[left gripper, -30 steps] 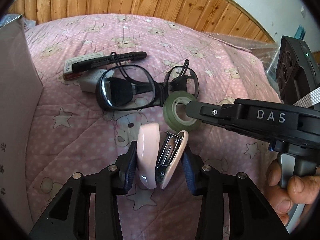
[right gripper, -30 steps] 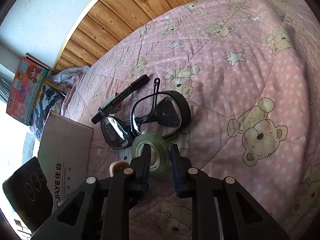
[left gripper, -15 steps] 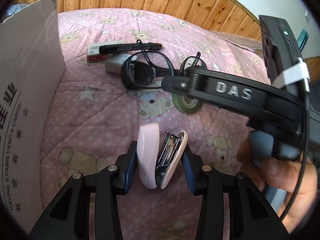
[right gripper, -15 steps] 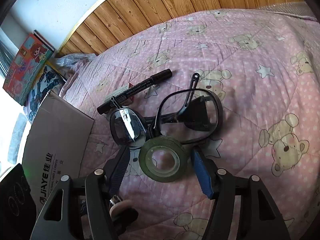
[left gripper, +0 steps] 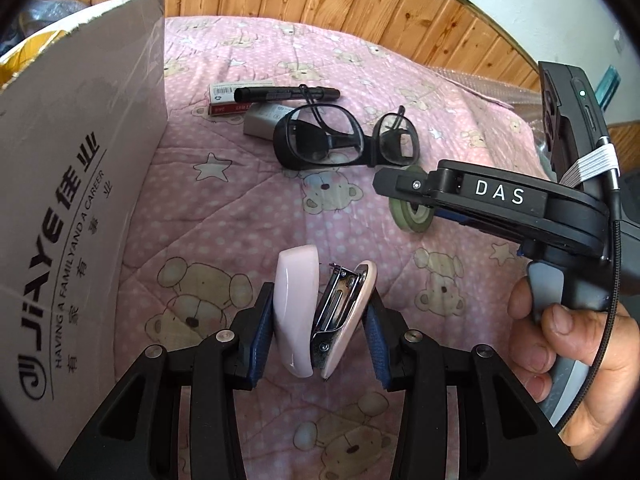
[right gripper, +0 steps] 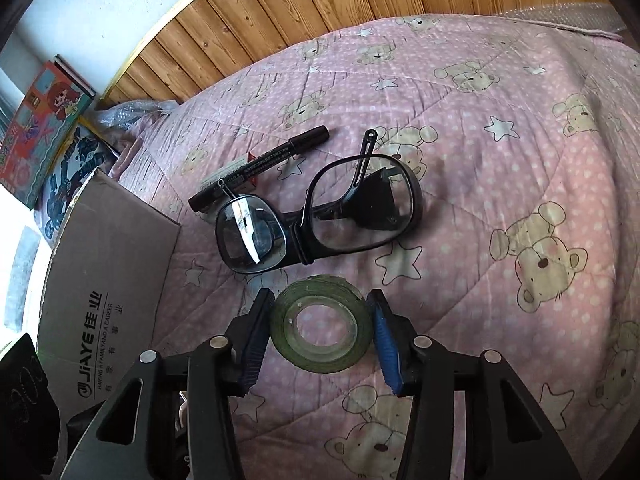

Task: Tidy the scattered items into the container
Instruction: 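Carry the stapler and the tape roll over the cardboard box with both tools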

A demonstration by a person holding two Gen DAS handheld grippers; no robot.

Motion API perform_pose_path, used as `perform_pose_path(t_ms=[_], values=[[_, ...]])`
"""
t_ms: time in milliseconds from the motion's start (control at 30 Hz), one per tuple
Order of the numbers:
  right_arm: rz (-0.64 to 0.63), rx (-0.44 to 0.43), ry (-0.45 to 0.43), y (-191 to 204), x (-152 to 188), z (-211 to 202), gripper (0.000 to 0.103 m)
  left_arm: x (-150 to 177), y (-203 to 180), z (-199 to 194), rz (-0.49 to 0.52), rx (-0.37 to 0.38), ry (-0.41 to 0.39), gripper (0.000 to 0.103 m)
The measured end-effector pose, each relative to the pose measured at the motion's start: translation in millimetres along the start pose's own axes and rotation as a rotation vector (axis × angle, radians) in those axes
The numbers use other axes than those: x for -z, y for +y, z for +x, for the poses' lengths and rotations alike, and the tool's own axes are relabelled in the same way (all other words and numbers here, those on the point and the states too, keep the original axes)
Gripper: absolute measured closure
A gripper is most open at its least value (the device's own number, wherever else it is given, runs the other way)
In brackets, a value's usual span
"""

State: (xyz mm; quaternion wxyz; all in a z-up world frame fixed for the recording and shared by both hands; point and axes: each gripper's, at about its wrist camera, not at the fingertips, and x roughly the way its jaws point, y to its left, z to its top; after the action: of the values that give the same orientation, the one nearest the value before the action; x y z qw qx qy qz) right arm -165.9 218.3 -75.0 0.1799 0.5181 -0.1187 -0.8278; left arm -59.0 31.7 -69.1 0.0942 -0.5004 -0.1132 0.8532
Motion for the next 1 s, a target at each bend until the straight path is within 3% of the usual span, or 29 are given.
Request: perform_pose_path(t_ms=[1000], values=[[0.004, 0.014, 0.013, 21.7, 73.3, -75.8, 0.054, 46.6, -14.4, -67.6, 0.036, 0.105, -0.029, 0.060]])
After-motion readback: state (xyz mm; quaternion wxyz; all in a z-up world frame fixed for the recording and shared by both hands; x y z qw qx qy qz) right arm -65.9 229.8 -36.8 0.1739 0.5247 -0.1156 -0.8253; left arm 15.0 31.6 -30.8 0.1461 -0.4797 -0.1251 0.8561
